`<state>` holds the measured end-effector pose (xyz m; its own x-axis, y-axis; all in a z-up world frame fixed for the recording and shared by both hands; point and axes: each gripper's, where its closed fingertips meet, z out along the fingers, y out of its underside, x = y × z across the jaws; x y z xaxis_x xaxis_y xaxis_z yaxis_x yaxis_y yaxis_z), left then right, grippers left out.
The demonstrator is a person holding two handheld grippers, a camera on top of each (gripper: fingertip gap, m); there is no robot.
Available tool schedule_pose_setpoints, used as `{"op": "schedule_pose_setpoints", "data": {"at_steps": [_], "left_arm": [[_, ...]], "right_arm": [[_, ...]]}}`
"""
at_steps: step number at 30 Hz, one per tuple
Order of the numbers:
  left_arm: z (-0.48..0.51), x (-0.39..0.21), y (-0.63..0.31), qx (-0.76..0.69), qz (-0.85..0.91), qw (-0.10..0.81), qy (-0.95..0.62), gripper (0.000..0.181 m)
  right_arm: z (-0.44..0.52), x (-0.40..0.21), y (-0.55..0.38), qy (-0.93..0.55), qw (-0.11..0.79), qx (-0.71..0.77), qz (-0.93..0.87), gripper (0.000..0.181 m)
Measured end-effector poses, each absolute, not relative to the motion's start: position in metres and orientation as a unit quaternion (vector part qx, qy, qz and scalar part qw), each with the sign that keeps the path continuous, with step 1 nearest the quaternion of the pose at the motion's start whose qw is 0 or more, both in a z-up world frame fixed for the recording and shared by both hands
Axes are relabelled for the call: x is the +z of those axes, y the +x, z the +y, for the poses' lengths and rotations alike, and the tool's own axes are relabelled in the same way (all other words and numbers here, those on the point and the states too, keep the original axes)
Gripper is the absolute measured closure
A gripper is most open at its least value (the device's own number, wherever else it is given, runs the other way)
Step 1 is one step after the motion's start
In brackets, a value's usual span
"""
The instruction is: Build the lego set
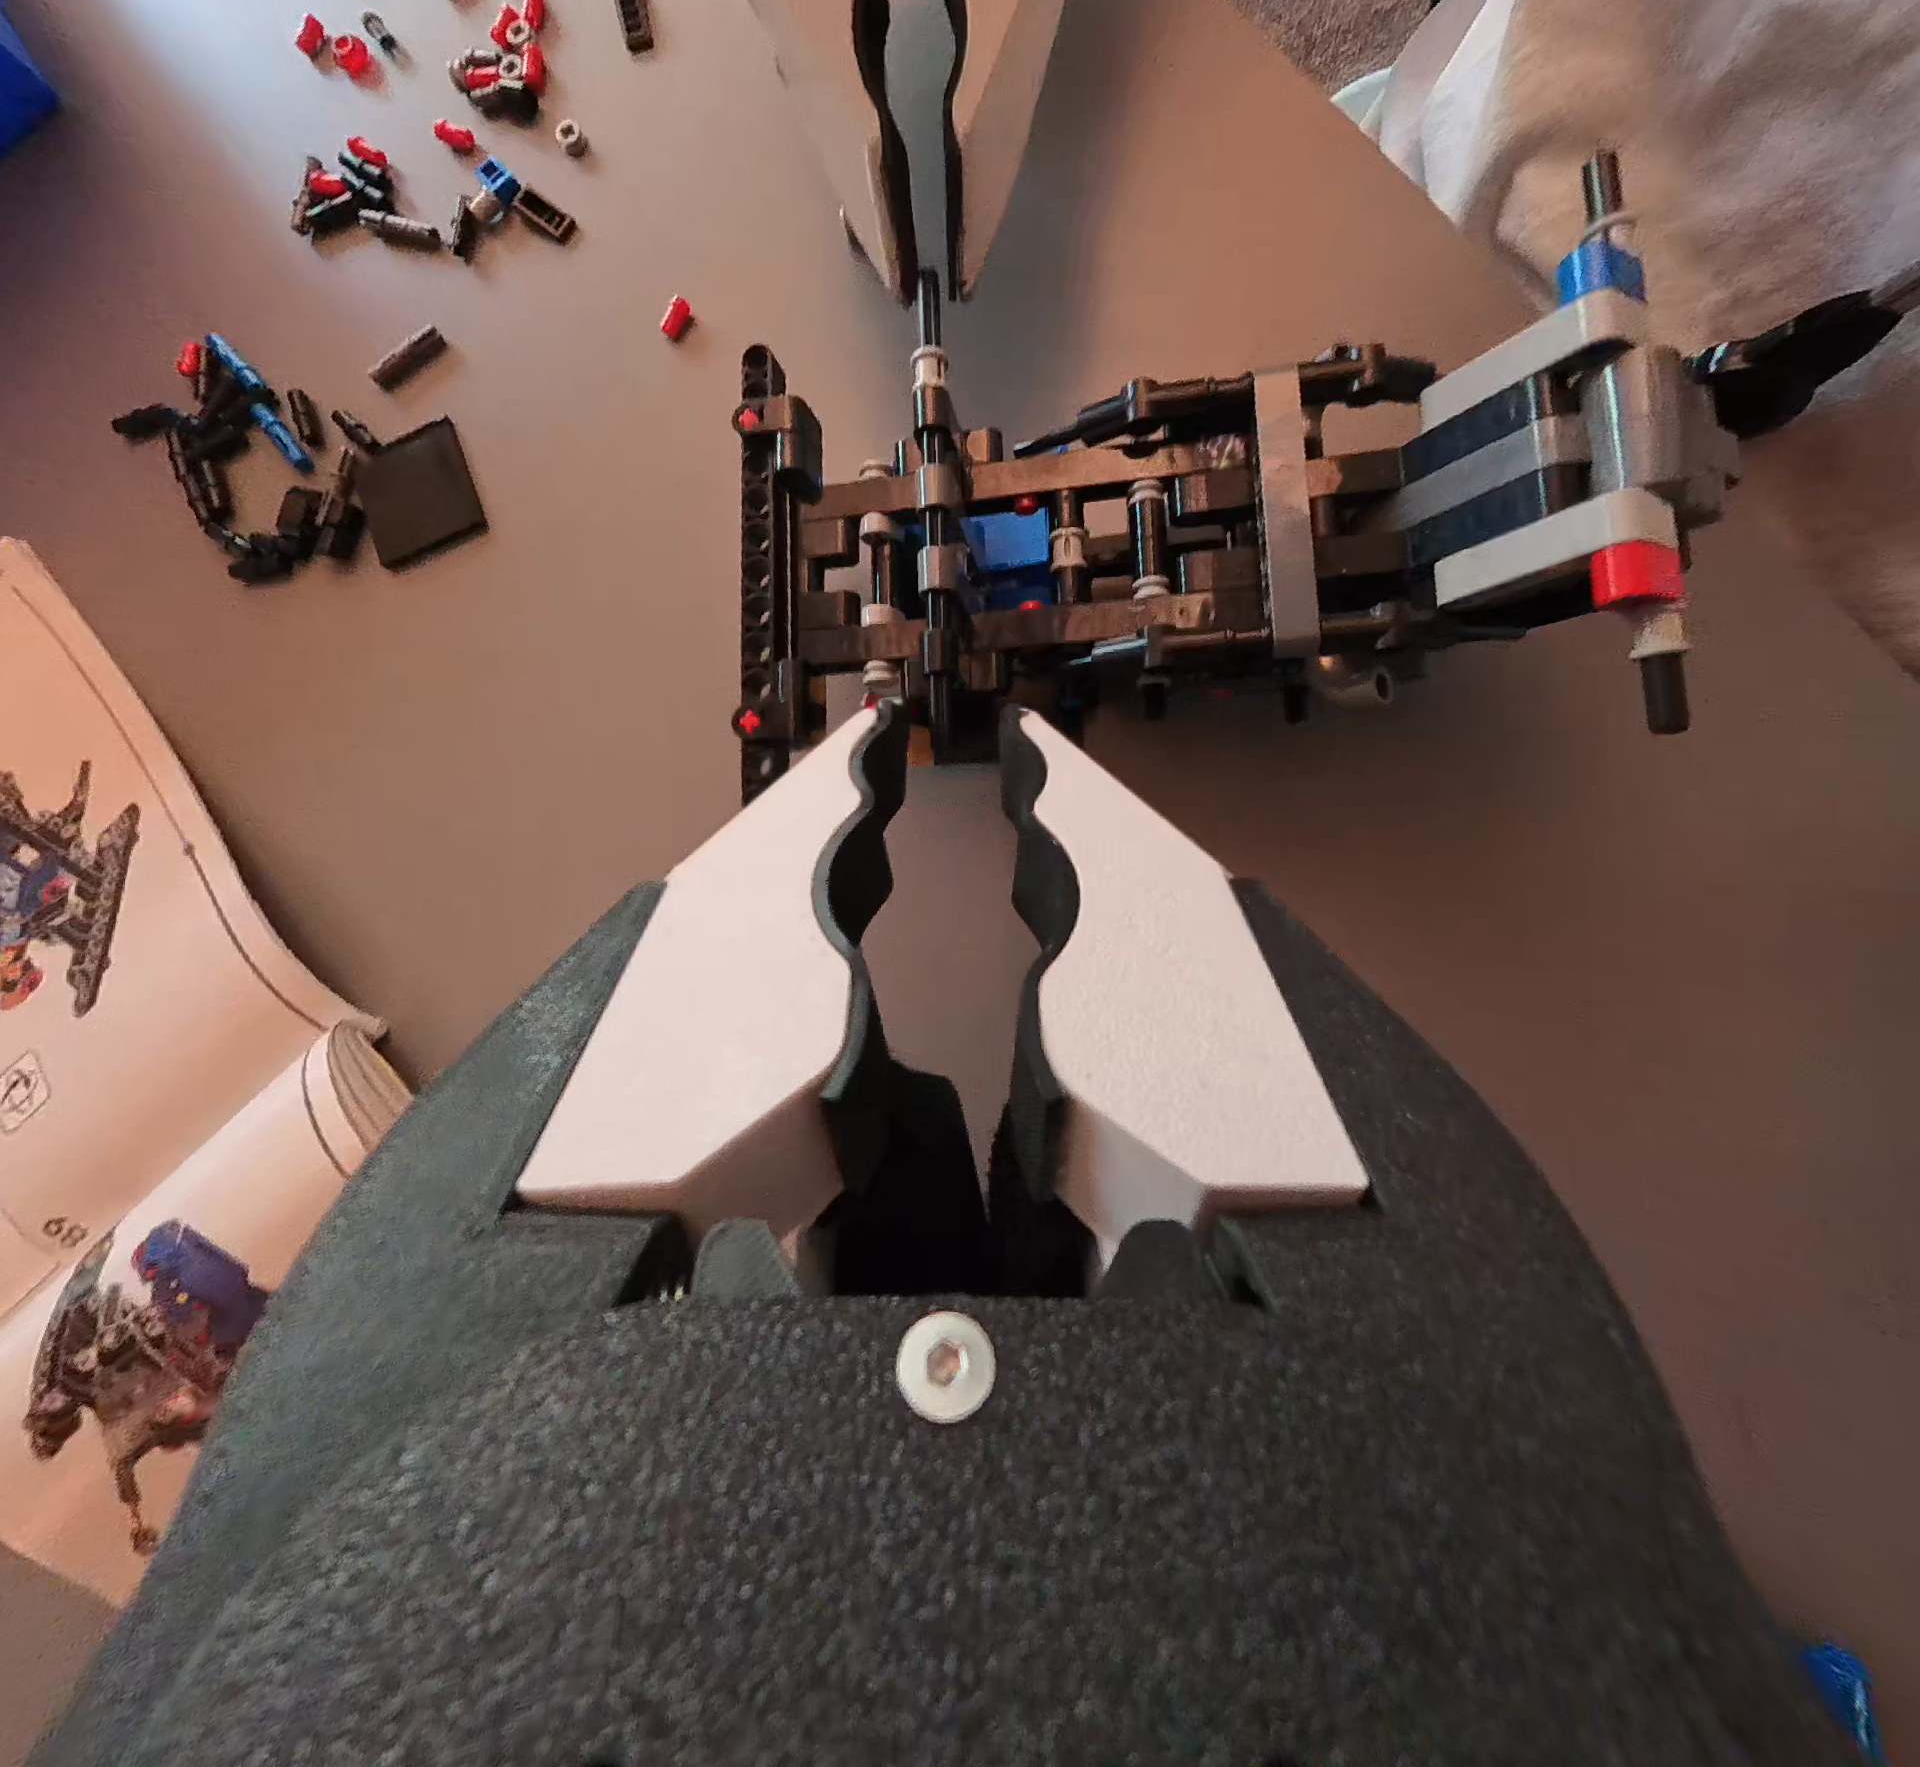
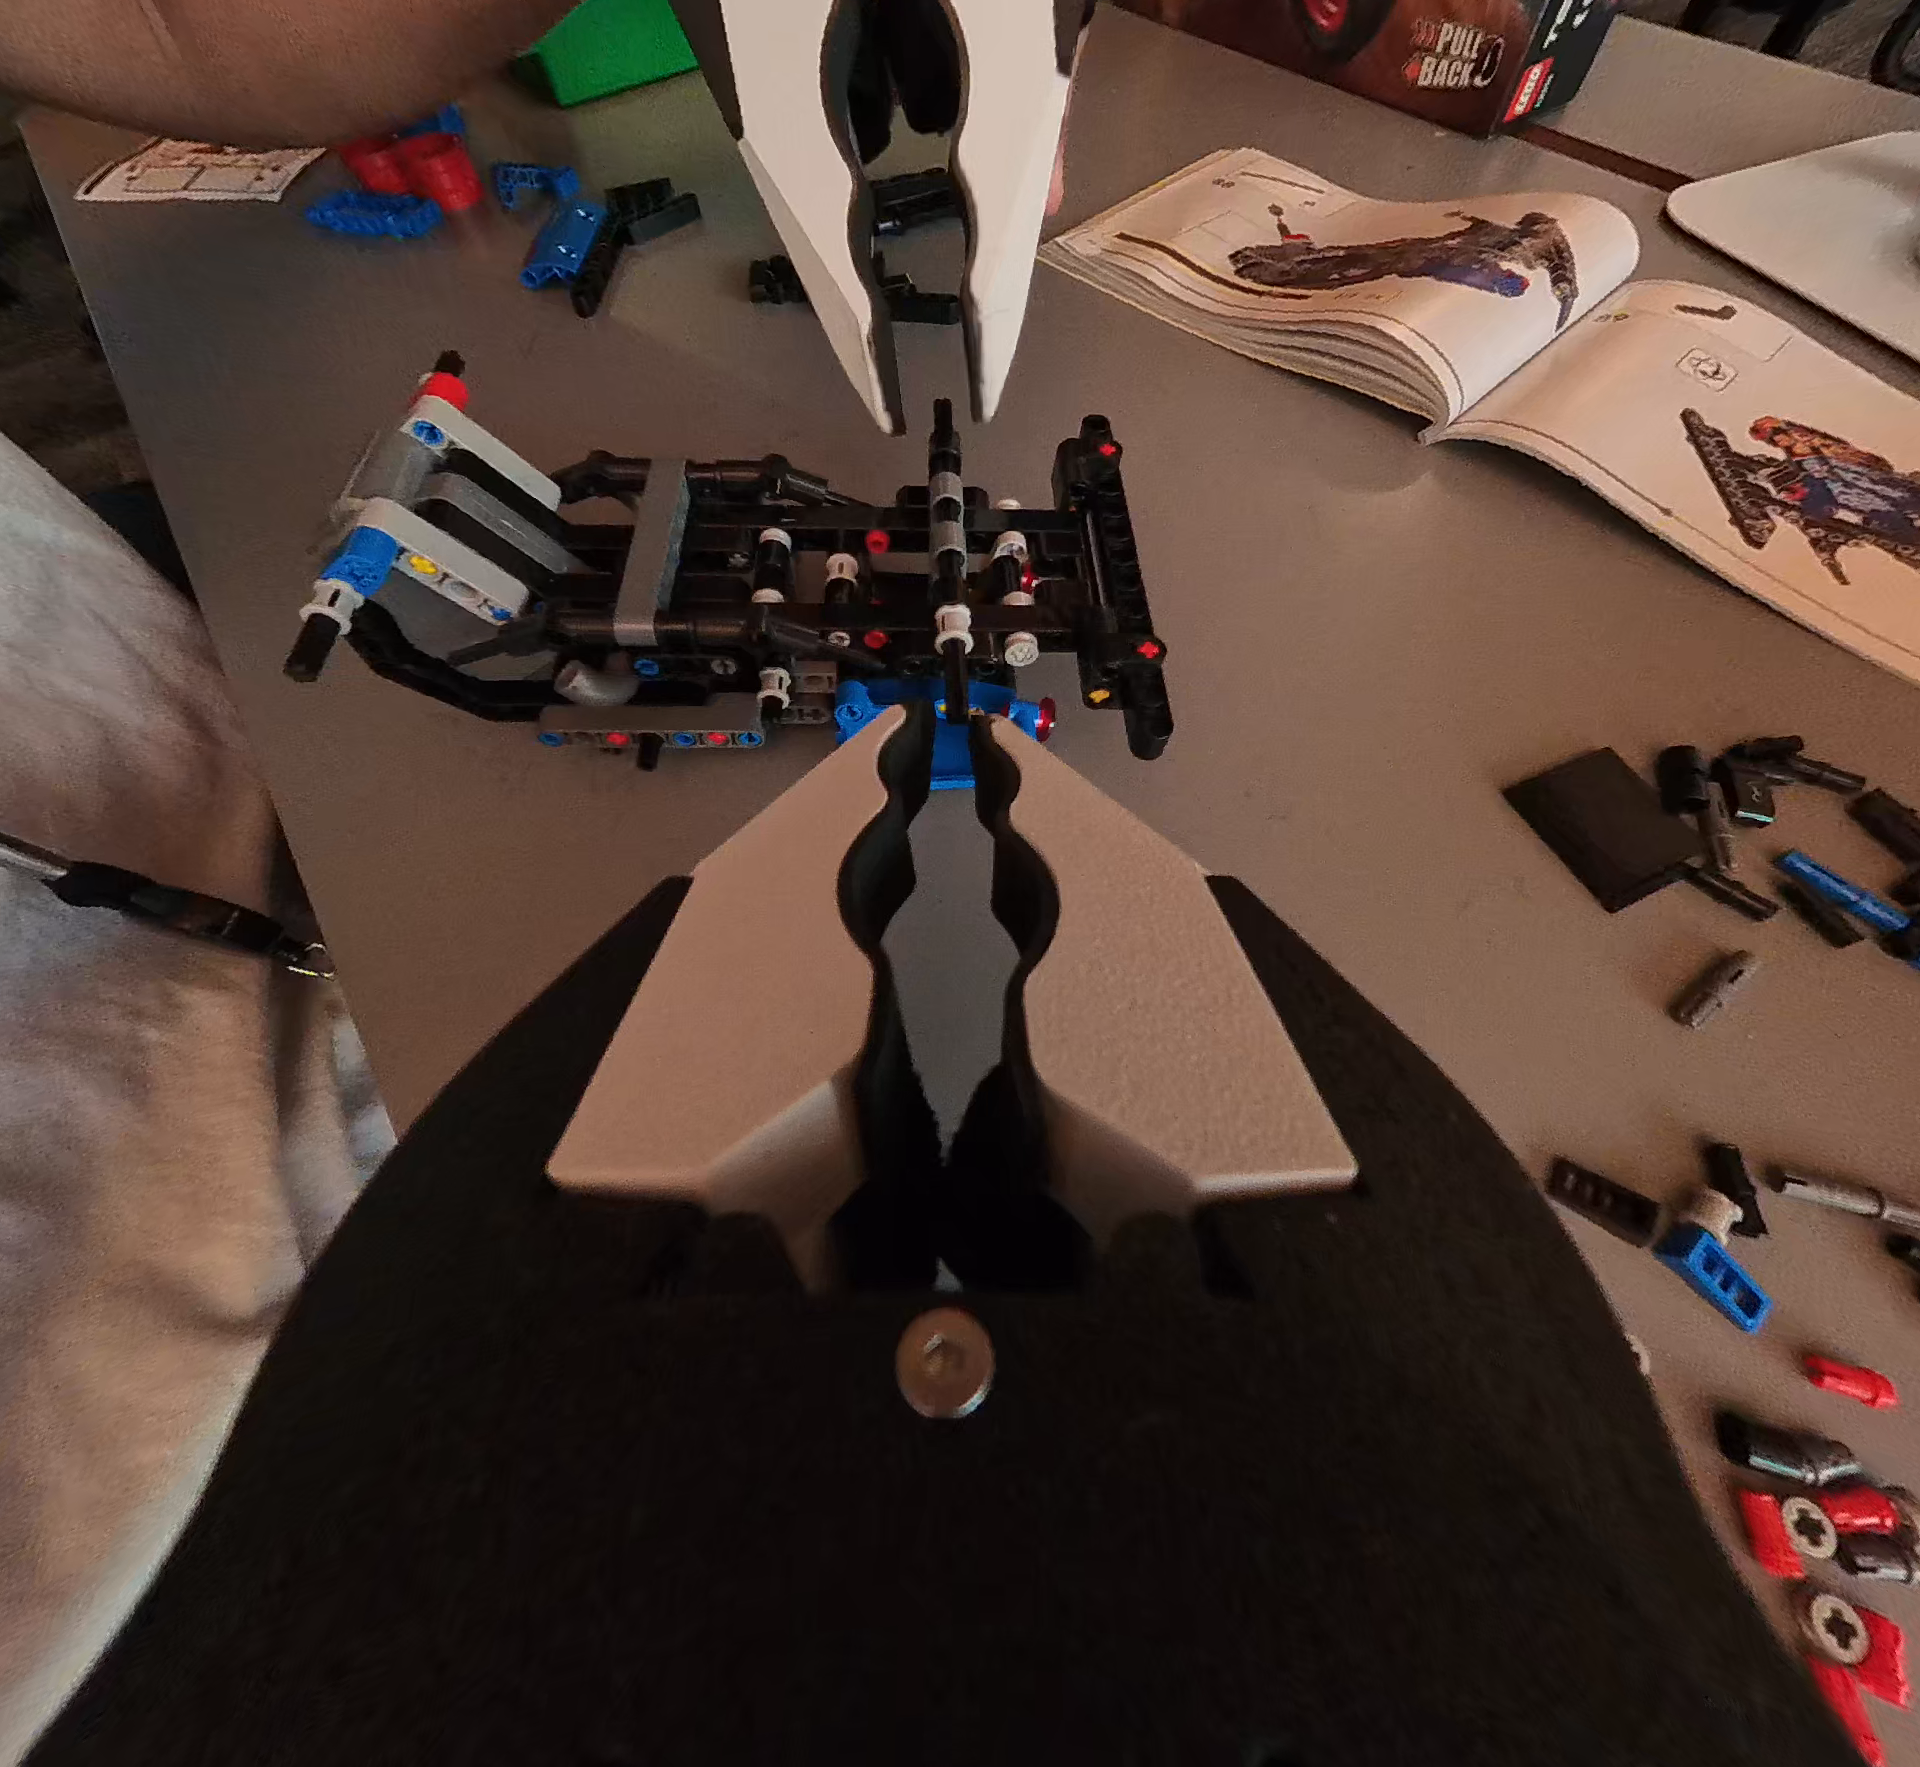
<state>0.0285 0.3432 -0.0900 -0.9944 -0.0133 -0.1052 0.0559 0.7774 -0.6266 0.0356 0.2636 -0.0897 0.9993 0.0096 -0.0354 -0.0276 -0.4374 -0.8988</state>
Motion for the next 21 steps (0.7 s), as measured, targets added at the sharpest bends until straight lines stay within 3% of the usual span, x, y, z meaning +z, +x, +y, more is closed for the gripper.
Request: {"op": "schedule_pose_setpoints", "data": {"at_steps": [6,21], "left_arm": [[0.3326,-0.0942,0.0294,-0.331,0.943,0.035,0.022,0.174],[0.3312,-0.0947,0.0288,-0.331,0.943,0.012,0.022,0.175]], "right_arm": [[0.2667,-0.0858,0.0359,-0.844,0.536,0.021,0.003,0.178],[0.2671,-0.0876,0.0361,-0.852,0.523,0.028,-0.007,0.179]]}}
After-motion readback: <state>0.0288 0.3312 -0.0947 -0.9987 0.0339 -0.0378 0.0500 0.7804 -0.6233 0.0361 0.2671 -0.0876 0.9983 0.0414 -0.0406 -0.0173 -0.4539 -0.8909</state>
